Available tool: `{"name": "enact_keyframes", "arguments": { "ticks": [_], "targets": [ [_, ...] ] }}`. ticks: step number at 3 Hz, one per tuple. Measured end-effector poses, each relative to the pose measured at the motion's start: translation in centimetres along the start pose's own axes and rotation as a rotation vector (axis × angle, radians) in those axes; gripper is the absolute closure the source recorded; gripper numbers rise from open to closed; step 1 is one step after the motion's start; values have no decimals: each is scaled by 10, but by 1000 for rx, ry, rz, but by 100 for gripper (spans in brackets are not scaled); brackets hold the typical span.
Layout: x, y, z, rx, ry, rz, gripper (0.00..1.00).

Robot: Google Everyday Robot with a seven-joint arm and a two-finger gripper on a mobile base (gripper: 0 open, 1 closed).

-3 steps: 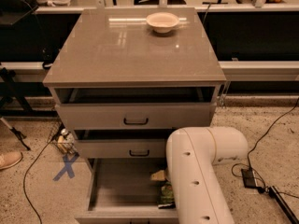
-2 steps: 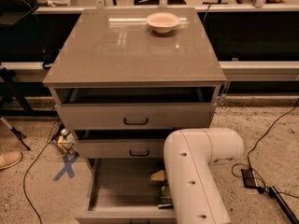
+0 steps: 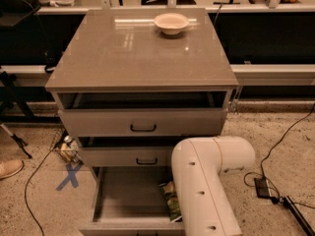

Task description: Pick green jalapeno chip bag from bottom drawer and place on counter

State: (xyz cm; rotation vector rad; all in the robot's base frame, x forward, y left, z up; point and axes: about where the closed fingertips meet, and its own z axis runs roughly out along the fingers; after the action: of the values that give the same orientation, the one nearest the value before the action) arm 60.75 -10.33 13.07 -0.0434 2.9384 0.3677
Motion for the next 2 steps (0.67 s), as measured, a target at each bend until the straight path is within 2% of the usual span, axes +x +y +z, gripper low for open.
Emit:
{"name": "enact_keyframes", "arguments": {
  "ticks": [2],
  "targets": [
    [13,9,2,-23,17,-11,86]
  ]
}}
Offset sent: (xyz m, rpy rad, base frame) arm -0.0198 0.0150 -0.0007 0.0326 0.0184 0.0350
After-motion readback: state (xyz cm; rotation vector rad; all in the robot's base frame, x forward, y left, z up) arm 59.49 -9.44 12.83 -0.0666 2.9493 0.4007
